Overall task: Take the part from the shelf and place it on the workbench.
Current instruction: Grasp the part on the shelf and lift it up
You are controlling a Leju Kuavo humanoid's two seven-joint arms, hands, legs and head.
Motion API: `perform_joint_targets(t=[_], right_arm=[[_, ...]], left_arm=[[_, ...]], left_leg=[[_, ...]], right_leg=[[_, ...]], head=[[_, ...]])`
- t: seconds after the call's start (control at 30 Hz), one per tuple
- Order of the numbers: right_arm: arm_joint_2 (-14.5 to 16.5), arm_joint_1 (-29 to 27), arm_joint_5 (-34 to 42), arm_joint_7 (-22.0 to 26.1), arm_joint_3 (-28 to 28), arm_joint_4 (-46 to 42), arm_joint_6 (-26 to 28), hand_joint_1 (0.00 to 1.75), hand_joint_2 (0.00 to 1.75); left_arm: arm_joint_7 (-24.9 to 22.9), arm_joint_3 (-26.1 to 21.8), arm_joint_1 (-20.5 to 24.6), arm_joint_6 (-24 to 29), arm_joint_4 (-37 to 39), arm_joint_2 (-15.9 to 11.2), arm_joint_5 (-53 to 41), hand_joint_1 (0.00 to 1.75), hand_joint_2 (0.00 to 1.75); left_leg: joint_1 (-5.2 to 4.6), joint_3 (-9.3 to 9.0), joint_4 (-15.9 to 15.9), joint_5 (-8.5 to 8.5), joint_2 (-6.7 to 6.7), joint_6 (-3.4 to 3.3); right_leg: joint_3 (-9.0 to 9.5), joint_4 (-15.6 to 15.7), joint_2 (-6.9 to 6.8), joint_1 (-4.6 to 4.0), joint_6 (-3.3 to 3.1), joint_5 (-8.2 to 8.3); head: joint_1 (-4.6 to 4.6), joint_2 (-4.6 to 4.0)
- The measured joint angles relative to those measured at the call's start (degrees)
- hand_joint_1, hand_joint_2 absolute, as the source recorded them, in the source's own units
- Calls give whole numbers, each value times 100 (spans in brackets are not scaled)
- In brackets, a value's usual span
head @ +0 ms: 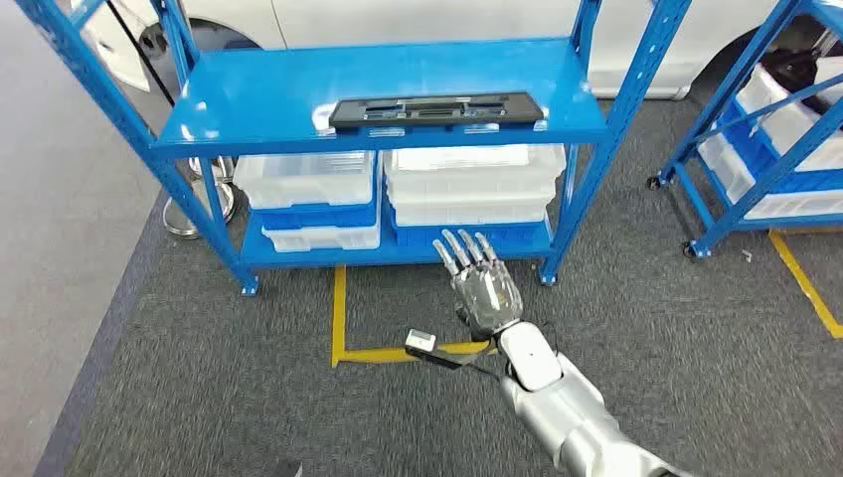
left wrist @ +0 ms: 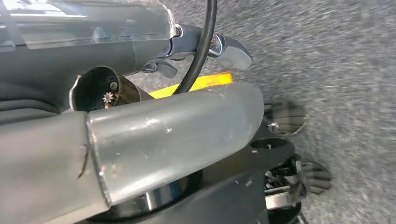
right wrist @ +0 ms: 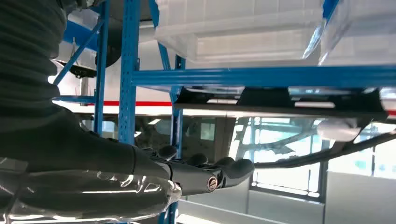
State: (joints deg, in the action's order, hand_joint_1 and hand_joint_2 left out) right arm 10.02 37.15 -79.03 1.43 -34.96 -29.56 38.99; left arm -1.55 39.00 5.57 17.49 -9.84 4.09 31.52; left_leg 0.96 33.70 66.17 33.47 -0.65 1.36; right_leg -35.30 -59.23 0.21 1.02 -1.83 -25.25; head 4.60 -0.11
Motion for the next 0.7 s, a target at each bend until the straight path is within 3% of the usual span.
perform_joint_targets(t=[0.1, 0.13, 0.17, 0.23, 0.3, 0.4, 0.47, 0.5, 0.57, 0.6, 0.63, 0.67, 0.7], right_arm=[[27, -13, -1, 23, 0, -2, 0, 0, 175], [38, -19, -1, 36, 0, -6, 0, 0, 175], [51, -21, -2, 48, 0, -18, 0, 0, 175], [91, -18, -2, 65, 0, -62, 0, 0, 175], [123, -4, -1, 76, -1, -103, -1, 0, 175], [149, -1, 1, 87, -1, -137, -2, 0, 175], [155, 7, 13, 99, -1, -166, -3, 0, 175], [156, 14, 26, 105, -1, -179, -5, 0, 175], [156, 9, 73, 123, -1, -189, -17, 0, 175], [155, -7, 96, 131, -1, -189, -25, 0, 175], [155, -23, 116, 135, -1, -189, -31, 0, 175], [155, -33, 129, 135, -1, -189, -34, 0, 175], [155, -36, 140, 135, -1, -189, -34, 0, 175]], left_arm=[[-2, 14, -10, -4, 1, 0, 2, 0, 0], [-5, 17, -16, -5, 1, 0, 3, 0, 0], [-9, 19, -20, -5, 2, 0, 4, 0, 0], [-16, 20, -20, -3, 3, -1, 3, 0, 0], [-22, 22, -7, 0, 7, -3, 2, 0, 0], [-33, 26, 14, 2, 11, -4, 2, 0, 0], [-40, 27, 12, 2, 11, -5, -3, 0, 0], [-45, 28, 16, 2, 11, -5, -6, 0, 0], [-57, 31, 24, 0, 11, -7, -9, 0, 0], [-66, 35, 24, -2, 11, -8, -9, 0, 0], [-74, 42, 22, -4, 11, -8, -10, 0, 0], [-80, 50, 19, -6, 11, -8, -11, 0, 0], [-84, 59, 18, -8, 11, -8, -13, 0, 0]], left_leg=[[1, 456, 704, 146, 8, 18], [2, 575, 803, 68, 8, 18], [2, 581, 666, -127, 9, 10], [0, 355, -46, -640, 18, -32], [-22, 125, -610, -870, 38, -82], [-32, 63, -772, -829, 49, -153], [-3, 30, -829, -843, 42, -219], [12, 10, -853, -847, 36, -254], [5, -4, -856, -825, 30, -300], [2, -12, -852, -812, 29, -308], [0, -27, -847, -794, 29, -312], [-1, -52, -840, -770, 31, -308], [-2, -87, -831, -741, 33, -300]], right_leg=[[33, -2, 22, -17, -26, -31], [54, -4, 39, -23, -29, -49], [82, -8, 59, -26, -24, -71], [147, -18, 93, -28, 1, -125], [172, -34, 116, -45, 50, -168], [160, -19, 117, -58, 139, -186], [98, -164, 83, -58, 199, -289], [-14, -391, 63, -58, 227, -408], [-406, -1116, 42, -46, 271, -704], [-592, -1424, 40, -40, 285, -777], [-705, -1570, 38, -34, 291, -752], [-695, -1471, 35, -31, 286, -599], [-580, -1171, 30, -32, 270, -365]], head=[[2, 0], [1, 0], [1, 0], [2, 0], [2, 0], [3, 0], [7, 0], [9, 0], [11, 0], [11, 0], [11, 0], [11, 0], [11, 0]])
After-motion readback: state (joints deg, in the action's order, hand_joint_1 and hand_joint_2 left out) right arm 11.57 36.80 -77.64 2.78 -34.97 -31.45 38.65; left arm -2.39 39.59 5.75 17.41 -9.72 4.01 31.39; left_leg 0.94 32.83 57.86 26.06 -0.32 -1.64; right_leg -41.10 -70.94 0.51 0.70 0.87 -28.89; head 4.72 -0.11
